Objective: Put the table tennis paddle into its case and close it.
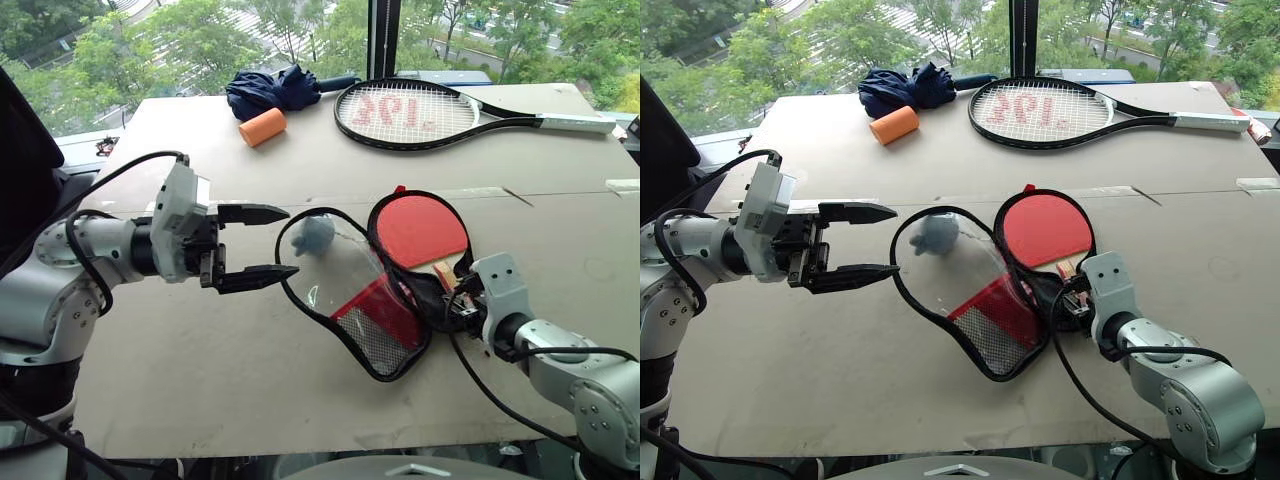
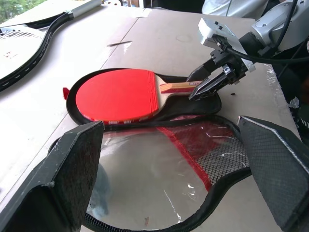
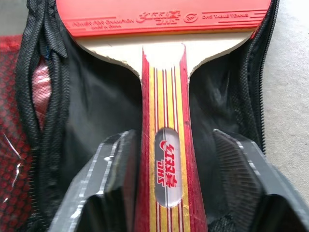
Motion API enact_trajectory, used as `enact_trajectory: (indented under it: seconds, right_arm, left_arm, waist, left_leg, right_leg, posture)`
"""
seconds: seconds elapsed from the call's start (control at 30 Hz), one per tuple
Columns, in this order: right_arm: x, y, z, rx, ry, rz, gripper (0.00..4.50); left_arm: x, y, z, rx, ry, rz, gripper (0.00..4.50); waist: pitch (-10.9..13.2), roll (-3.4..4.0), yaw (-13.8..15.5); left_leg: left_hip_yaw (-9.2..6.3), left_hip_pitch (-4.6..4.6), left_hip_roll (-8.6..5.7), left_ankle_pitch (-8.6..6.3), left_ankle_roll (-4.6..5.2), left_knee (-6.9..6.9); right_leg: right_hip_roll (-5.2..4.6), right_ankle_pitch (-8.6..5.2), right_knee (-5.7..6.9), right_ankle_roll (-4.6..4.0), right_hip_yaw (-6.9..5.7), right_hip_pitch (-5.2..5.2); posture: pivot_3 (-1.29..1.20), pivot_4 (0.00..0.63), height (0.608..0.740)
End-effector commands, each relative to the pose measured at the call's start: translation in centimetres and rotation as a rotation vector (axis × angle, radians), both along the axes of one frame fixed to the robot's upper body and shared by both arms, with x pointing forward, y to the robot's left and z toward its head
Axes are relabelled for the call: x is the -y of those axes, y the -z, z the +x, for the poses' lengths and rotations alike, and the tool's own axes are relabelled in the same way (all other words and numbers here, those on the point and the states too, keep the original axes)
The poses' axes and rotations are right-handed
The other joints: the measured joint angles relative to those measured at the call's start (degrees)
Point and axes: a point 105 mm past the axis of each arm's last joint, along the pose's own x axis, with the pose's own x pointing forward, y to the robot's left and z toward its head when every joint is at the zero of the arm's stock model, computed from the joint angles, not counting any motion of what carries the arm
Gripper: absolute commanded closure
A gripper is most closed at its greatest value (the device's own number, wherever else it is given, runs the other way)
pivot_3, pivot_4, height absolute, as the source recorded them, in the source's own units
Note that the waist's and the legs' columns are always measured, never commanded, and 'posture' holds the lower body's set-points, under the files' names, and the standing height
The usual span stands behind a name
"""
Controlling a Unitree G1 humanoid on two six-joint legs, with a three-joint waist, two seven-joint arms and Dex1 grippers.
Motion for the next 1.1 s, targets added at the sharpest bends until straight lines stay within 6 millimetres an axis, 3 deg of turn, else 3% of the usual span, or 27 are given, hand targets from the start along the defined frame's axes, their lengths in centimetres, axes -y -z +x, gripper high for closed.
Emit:
enact_trajectory:
  seconds: [0.03,0.07,0.3,0.47,0.6,0.73,0.83,1.0,1.1]
  right_arm:
    - [0.2,-2.3,0.6,0.117,-0.015,0.028,0.39]
    - [0.1,-2.9,0.6,0.139,-0.040,0.046,0.04]
    - [2.3,-5.5,-0.9,0.225,-0.202,0.155,0.04]
    - [6.4,-5.3,-1.3,0.331,-0.313,0.124,0.04]
    - [7.2,-6.3,-2.9,0.488,-0.458,0.115,0.04]
    - [8.6,-5.1,-3.9,0.437,-0.515,0.121,0.04]
    - [9.2,-4.2,-5.0,0.368,-0.613,0.088,0.04]
    - [9.5,-5.4,-6.4,0.340,-0.731,0.168,0.04]
    - [9.3,-7.3,-6.8,0.464,-0.811,0.217,0.04]
  left_arm:
    - [-0.1,-0.6,-0.4,0.035,0.004,0.004,0.00]
    - [0.0,-0.5,-0.5,0.030,0.005,0.002,0.00]
    - [-0.2,1.0,-1.9,-0.070,-0.006,-0.023,0.00]
    - [-2.5,6.1,-4.2,-0.255,-0.102,-0.014,0.00]
    - [-3.6,8.4,-4.8,-0.270,-0.160,0.020,0.00]
    - [-4.3,10.4,-3.9,-0.202,-0.241,0.054,0.00]
    - [-3.4,11.6,-2.7,-0.127,-0.262,0.037,0.00]
    - [-2.4,13.0,-0.4,0.004,-0.269,0.071,0.00]
    - [-1.9,13.9,0.2,0.027,-0.239,0.097,0.00]
  waist:
    - [0.00,0.00,-0.02]
    - [0.00,0.00,-0.06]
    - [0.00,-0.01,0.06]
    - [0.00,-0.04,-0.33]
    - [0.07,-0.16,0.14]
    - [0.07,-0.16,0.68]
    - [0.06,-0.16,0.93]
    - [0.08,-0.23,0.94]
    - [0.09,-0.24,0.72]
  left_leg:
    - [0.02,0.00,0.00,0.00,0.00,0.00]
    - [0.03,0.00,0.00,0.00,0.00,0.00]
    - [0.10,-0.07,0.02,-0.01,0.02,-0.02]
    - [0.34,0.07,0.08,-0.04,0.07,-0.09]
    - [0.34,0.10,0.19,-0.06,0.10,-0.06]
    - [0.34,0.35,0.24,-0.18,0.29,-0.05]
    - [0.35,0.34,0.21,-0.20,0.32,-0.01]
    - [0.33,0.32,0.23,-0.20,0.31,0.06]
    - [0.33,0.32,0.25,-0.20,0.31,0.06]
  right_leg:
    - [0.00,0.00,0.01,0.00,0.02,-0.02]
    - [0.01,0.00,0.01,0.00,0.03,-0.02]
    - [0.01,0.00,-0.02,0.00,0.08,-0.03]
    - [0.03,0.00,-0.06,0.01,0.29,0.07]
    - [0.08,0.00,0.01,0.00,0.24,0.08]
    - [0.07,0.01,-0.01,0.00,0.19,0.38]
    - [0.03,0.01,-0.06,0.00,0.19,0.40]
    - [0.07,0.01,-0.05,0.00,0.15,0.41]
    - [0.09,0.01,-0.04,0.00,0.16,0.41]
  posture:
    - [0.00,0.150,0.740]
    - [0.00,0.150,0.740]
    - [0.00,0.150,0.740]
    - [0.00,0.150,0.740]
    - [0.00,0.150,0.740]
    - [0.00,0.150,0.740]
    - [0.00,0.150,0.740]
    - [0.00,0.150,0.740]
    - [0.00,0.150,0.740]
